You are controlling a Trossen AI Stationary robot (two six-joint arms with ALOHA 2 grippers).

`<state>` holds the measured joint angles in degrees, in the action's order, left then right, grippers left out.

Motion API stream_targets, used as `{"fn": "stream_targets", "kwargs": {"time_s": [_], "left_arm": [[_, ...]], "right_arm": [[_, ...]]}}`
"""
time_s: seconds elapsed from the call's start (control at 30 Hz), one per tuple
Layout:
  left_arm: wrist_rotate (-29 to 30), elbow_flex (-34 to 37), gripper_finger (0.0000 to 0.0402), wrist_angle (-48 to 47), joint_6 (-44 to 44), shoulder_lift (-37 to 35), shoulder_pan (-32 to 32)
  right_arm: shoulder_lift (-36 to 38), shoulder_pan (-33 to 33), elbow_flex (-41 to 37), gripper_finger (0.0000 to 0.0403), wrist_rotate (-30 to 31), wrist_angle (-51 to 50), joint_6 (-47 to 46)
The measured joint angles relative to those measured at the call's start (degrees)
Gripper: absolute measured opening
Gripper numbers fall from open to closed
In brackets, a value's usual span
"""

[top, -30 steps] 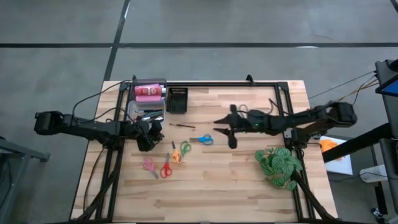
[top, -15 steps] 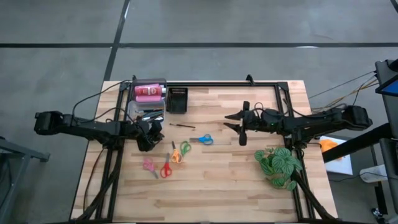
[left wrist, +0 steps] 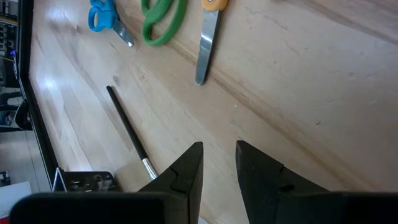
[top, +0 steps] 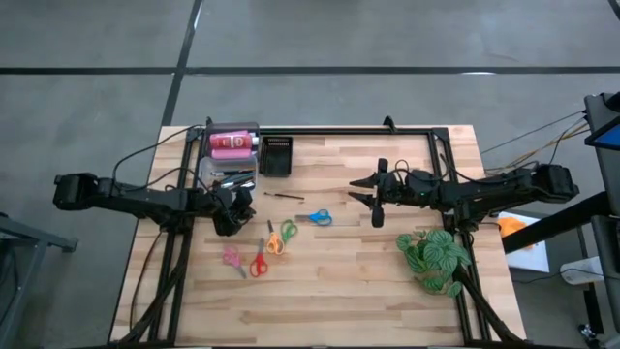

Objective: Pick & Place Paint Supplies
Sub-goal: Put the black paint brush into the transparent bin

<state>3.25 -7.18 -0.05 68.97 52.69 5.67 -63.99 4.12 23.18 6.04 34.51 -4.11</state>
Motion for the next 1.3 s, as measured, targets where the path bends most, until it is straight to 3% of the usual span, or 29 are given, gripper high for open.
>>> {"fn": "stream_targets", "kwargs": {"time_s": [0.5, 0.63, 0.93, 1.13, 1.3], "left_arm": [[0.00, 0.02, 0.0095, 0.00, -1.90, 0.00, 0.00], [-0.02, 0.02, 0.0095, 2.14, -10.91, 0.02, 0.04], [0.41, 0.02, 0.0095, 19.07, -26.25, 0.02, 0.04], [0.15, -0.15, 0.0095, 31.09, -51.24, 0.00, 0.04], [0.18, -1.05, 0.0095, 32.39, -66.55, 0.00, 0.04]], "right_arm": [[0.00, 0.00, 0.00, 0.0141, 0.00, -0.01, 0.02], [0.00, 0.00, 0.00, 0.0141, 0.00, 0.01, 0.13], [0.00, 0.00, 0.00, 0.0141, 0.00, 0.01, 0.17], [0.02, 0.00, 0.00, 0.0141, 0.00, 0.01, 0.05], [0.02, 0.00, 0.00, 0.0141, 0.00, 0.03, 0.04]]}}
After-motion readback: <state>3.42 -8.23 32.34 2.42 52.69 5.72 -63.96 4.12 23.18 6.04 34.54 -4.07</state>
